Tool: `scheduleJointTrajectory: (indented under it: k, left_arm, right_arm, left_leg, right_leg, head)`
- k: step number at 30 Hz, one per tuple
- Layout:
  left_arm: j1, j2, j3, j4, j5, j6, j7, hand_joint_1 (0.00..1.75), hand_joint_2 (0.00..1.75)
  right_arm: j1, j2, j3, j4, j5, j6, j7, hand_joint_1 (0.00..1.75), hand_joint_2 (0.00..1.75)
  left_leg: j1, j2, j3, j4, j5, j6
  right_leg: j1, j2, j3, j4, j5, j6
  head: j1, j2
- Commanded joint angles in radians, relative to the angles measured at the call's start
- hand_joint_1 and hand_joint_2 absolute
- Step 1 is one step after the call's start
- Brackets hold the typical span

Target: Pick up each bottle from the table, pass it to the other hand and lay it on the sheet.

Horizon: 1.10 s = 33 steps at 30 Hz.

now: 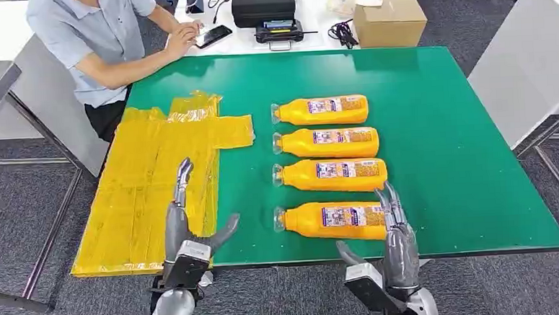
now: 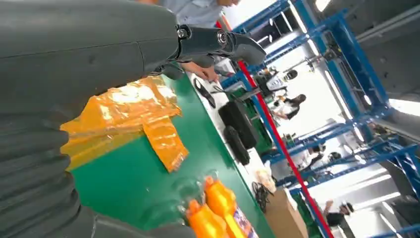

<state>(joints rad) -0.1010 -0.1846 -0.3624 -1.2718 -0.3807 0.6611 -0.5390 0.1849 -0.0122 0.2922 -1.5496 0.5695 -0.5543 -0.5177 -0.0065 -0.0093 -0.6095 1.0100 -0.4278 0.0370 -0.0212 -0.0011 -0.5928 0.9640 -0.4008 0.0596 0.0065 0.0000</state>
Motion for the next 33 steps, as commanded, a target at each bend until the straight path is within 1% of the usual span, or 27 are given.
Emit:
scheduleJointTrajectory:
  k: [1,3,4,5,6,7,8,9,10,11,12,14,16,17,19,20,21,22,24,25,29,33]
  left_arm:
    - [0.009,0.004,0.052,0.020,0.002,0.002,-0.007,0.00,1.75]
    - [0.021,0.001,0.057,0.009,-0.001,0.001,-0.011,0.00,1.75]
    - [0.030,-0.002,0.058,0.002,-0.003,-0.003,-0.012,0.00,1.75]
    - [0.042,-0.004,0.056,-0.007,-0.005,-0.004,-0.011,0.00,1.75]
    - [0.055,-0.005,0.049,-0.018,-0.013,-0.012,-0.007,0.00,1.75]
    - [0.061,-0.006,0.042,-0.024,-0.021,-0.018,-0.002,0.00,1.75]
    - [0.064,-0.006,0.037,-0.028,-0.026,-0.021,0.001,0.00,1.75]
    - [0.065,-0.006,0.031,-0.028,-0.029,-0.026,0.004,0.00,1.75]
    - [0.064,-0.008,0.027,-0.026,-0.029,-0.030,0.004,0.00,1.75]
    - [0.062,-0.010,0.024,-0.023,-0.028,-0.033,0.005,0.00,1.75]
    - [0.061,-0.011,0.022,-0.021,-0.027,-0.036,0.006,0.00,1.75]
    - [0.054,-0.016,0.013,-0.010,-0.023,-0.043,0.008,0.00,1.75]
    - [0.043,-0.023,0.001,0.002,-0.005,-0.057,0.009,0.00,1.75]
    - [0.041,-0.023,-0.002,0.004,-0.003,-0.059,0.010,0.00,1.75]
    - [0.039,-0.025,-0.003,0.006,-0.002,-0.059,0.010,0.00,1.75]
    - [0.039,-0.025,-0.003,0.006,-0.002,-0.059,0.010,0.00,1.75]
    - [0.031,-0.020,-0.014,0.013,0.000,-0.066,0.010,0.00,1.75]
    - [0.022,-0.018,-0.028,0.027,0.003,-0.075,0.010,0.00,1.75]
    - [0.015,-0.025,-0.053,0.039,0.009,-0.094,0.011,0.00,1.75]
    - [0.016,-0.027,-0.057,0.040,0.011,-0.094,0.011,0.00,1.75]
    - [0.016,-0.026,-0.060,0.040,0.012,-0.096,0.011,0.00,1.75]
    - [0.007,-0.030,-0.083,0.056,0.030,-0.105,0.008,0.00,1.75]
  right_arm:
    - [-0.004,-0.010,-0.018,0.029,0.045,-0.003,0.013,0.00,1.75]
    - [-0.002,-0.020,-0.016,0.032,0.074,-0.011,0.025,0.00,1.75]
    - [0.003,-0.020,-0.017,0.025,0.046,0.011,0.024,0.00,1.75]
    - [0.009,-0.020,-0.016,0.017,0.035,0.027,0.025,0.00,1.75]
    - [0.008,-0.027,-0.009,0.024,0.095,0.016,0.046,0.00,1.75]
    - [0.005,-0.035,0.000,0.032,0.133,0.009,0.064,0.00,1.75]
    - [0.002,-0.041,0.005,0.041,0.149,0.006,0.070,0.00,1.75]
    - [-0.007,-0.051,0.011,0.055,0.174,0.009,0.084,0.00,1.75]
    - [-0.019,-0.058,0.012,0.073,0.182,0.007,0.090,0.00,1.75]
    - [-0.026,-0.062,0.010,0.084,0.185,0.005,0.093,0.00,1.75]
    - [-0.030,-0.067,0.011,0.090,0.198,0.006,0.100,0.00,1.75]
    - [-0.042,-0.076,0.009,0.103,0.214,0.006,0.109,0.00,1.75]
    - [-0.066,-0.092,0.011,0.133,0.246,0.031,0.141,0.00,1.75]
    - [-0.070,-0.092,0.009,0.137,0.246,0.029,0.141,0.00,1.75]
    - [-0.074,-0.093,0.007,0.143,0.246,0.029,0.141,0.00,1.75]
    - [-0.074,-0.093,0.007,0.143,0.246,0.029,0.141,0.00,1.75]
    - [-0.091,-0.101,0.013,0.167,0.270,0.042,0.155,0.00,1.75]
    - [-0.120,-0.109,0.012,0.213,0.297,0.058,0.182,0.00,1.75]
    - [-0.172,-0.127,0.009,0.304,0.344,0.069,0.207,0.00,1.75]
    - [-0.183,-0.128,0.005,0.323,0.343,0.072,0.205,0.00,1.75]
    - [-0.182,-0.129,0.006,0.326,0.355,0.065,0.206,0.00,1.75]
    - [-0.230,-0.151,0.015,0.391,0.392,0.112,0.222,0.00,1.75]
  left_leg:
    - [0.002,0.002,0.006,0.000,-0.003,-0.003]
    - [0.001,0.001,0.003,-0.001,-0.001,-0.002]
    - [0.002,0.002,0.005,-0.001,-0.002,-0.002]
    - [0.001,0.001,0.003,-0.001,-0.001,-0.001]
    - [0.002,0.002,0.005,0.000,-0.002,-0.002]
    - [0.001,0.002,0.004,-0.001,-0.002,-0.002]
    - [0.002,0.002,0.006,0.000,-0.003,-0.002]
    - [0.001,0.002,0.004,0.000,-0.002,-0.002]
    - [0.002,0.002,0.006,0.000,-0.003,-0.003]
    - [0.001,0.001,0.004,0.000,-0.002,-0.002]
    - [0.002,0.002,0.005,0.000,-0.002,-0.002]
    - [0.001,0.001,0.002,0.000,-0.001,-0.001]
    - [0.001,0.001,0.003,-0.001,-0.001,-0.001]
    - [0.002,0.002,0.005,0.000,-0.002,-0.002]
    - [0.001,0.001,0.003,-0.001,-0.001,-0.001]
    - [0.002,0.001,0.005,0.000,-0.002,-0.002]
    - [0.001,0.001,0.003,-0.001,-0.001,-0.001]
    - [0.001,0.002,0.006,-0.001,-0.002,-0.002]
    - [0.002,0.003,0.006,-0.001,-0.002,-0.002]
    - [0.001,0.002,0.005,-0.001,-0.001,-0.002]
    - [0.001,0.001,0.004,-0.001,-0.001,-0.001]
    - [0.001,0.001,0.004,-0.001,-0.001,-0.002]
  right_leg:
    - [0.002,0.001,0.005,-0.001,-0.002,-0.003]
    - [0.001,0.001,0.003,-0.001,-0.001,-0.002]
    - [0.002,0.001,0.005,-0.001,-0.001,-0.003]
    - [0.001,0.001,0.003,-0.001,-0.001,-0.002]
    - [0.002,0.001,0.005,-0.001,-0.002,-0.003]
    - [0.001,0.001,0.004,-0.001,-0.001,-0.002]
    - [0.002,0.001,0.006,-0.001,-0.002,-0.003]
    - [0.001,0.001,0.004,-0.001,-0.001,-0.002]
    - [0.002,0.002,0.006,-0.001,-0.002,-0.003]
    - [0.002,0.001,0.004,-0.001,-0.001,-0.002]
    - [0.002,0.001,0.005,-0.001,-0.002,-0.003]
    - [0.001,0.000,0.003,-0.001,0.000,-0.002]
    - [0.001,0.001,0.003,-0.001,0.000,-0.002]
    - [0.002,0.001,0.005,-0.002,-0.001,-0.003]
    - [0.001,0.000,0.003,-0.001,0.000,-0.002]
    - [0.002,0.001,0.005,-0.001,-0.001,-0.003]
    - [0.001,0.000,0.003,-0.001,0.000,-0.002]
    - [0.002,0.001,0.006,-0.002,-0.001,-0.003]
    - [0.002,0.002,0.006,-0.002,-0.001,-0.003]
    - [0.002,0.001,0.005,-0.002,0.000,-0.002]
    - [0.001,0.000,0.004,-0.002,0.000,-0.002]
    - [0.001,0.001,0.005,-0.001,-0.001,-0.002]
  head:
    - [0.000,0.000]
    - [0.000,0.000]
    - [0.000,0.000]
    - [0.000,0.000]
    - [0.000,0.000]
    - [0.000,0.000]
    - [0.000,0.000]
    - [0.000,0.000]
    - [0.000,0.000]
    - [0.000,0.000]
    - [0.000,0.000]
    - [0.000,0.000]
    - [0.000,0.000]
    - [0.000,0.000]
    - [0.000,0.000]
    - [0.000,0.000]
    - [0.000,0.000]
    - [0.000,0.000]
    - [0.000,0.000]
    - [0.000,0.000]
    - [0.000,0.000]
    - [0.000,0.000]
